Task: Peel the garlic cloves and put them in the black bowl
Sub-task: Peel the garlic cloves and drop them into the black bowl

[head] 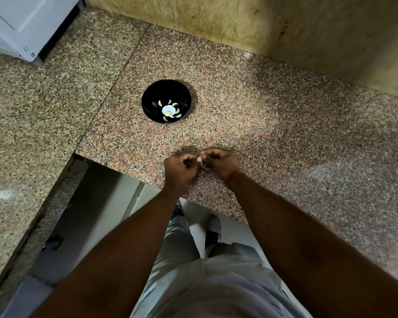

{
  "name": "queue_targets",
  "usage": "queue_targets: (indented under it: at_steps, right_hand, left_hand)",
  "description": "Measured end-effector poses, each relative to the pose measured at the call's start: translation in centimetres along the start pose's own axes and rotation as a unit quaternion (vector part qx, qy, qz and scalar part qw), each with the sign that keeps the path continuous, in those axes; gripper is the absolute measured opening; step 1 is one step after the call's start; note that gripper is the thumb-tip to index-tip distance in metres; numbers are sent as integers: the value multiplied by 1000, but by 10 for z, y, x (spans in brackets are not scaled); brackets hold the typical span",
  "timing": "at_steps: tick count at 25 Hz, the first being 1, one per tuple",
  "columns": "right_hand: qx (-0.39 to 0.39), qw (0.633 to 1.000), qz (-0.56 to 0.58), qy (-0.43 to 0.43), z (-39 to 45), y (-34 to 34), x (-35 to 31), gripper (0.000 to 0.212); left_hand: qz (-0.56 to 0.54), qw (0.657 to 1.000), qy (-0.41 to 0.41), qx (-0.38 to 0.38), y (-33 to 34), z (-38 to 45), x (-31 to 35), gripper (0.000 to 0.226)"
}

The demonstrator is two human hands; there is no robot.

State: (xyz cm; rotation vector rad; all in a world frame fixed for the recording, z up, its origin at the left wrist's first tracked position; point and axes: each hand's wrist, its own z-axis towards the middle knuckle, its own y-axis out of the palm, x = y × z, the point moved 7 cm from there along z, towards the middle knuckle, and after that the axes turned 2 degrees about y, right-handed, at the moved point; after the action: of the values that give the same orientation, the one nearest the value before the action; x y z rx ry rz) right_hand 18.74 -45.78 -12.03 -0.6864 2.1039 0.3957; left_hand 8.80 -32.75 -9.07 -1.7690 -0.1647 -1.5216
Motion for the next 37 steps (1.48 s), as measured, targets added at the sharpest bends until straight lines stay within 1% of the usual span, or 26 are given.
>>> queue_targets:
  at_steps: [4, 7, 9, 14, 17, 20, 23, 26, 31, 35, 37]
  right_hand:
    - [3, 1000, 1, -1, 1, -1, 2, 16]
    - [5, 1000, -2, -5, 2, -2, 3, 14]
    - [9, 1000, -5, -4, 3, -3, 4, 13]
    - [1, 1000, -14, -6, 3, -4, 2, 14]
    - [-7, 1000, -14, -10, 2, -4, 1, 13]
    - [-5, 1000, -13, -18, 1, -4, 1, 11]
    - [-11, 1000, -10, -25, 1, -3, 0, 13]
    - [-21, 1000, -3, -18, 2, -3, -1, 14]
    - [-38, 999, 10, -13, 6, -3, 0, 5]
    - [-38, 999, -2, -19, 8, -3, 1, 12]
    - [-34, 999, -6, -22, 8, -2, 2, 9]
  left_hand:
    - [18, 999, 24, 23, -1, 0, 9, 7]
    - [51, 998, 39, 18, 1, 0, 16, 2]
    - [61, 998, 24, 17, 3, 0, 16, 6]
    - [103, 993, -60, -17, 12, 9, 8, 15]
    - [124, 990, -56, -35, 15, 12, 11, 16]
    - [186, 981, -37, -34, 16, 11, 18, 15]
    - [234, 971, -22, -39, 18, 10, 22, 19]
    - [221, 974, -9, -39, 21, 11, 21, 18]
    - [201, 979, 9, -23, 22, 8, 19, 17]
    - [189, 981, 27, -19, 21, 8, 23, 17]
    - [182, 983, 16, -23, 22, 9, 18, 20]
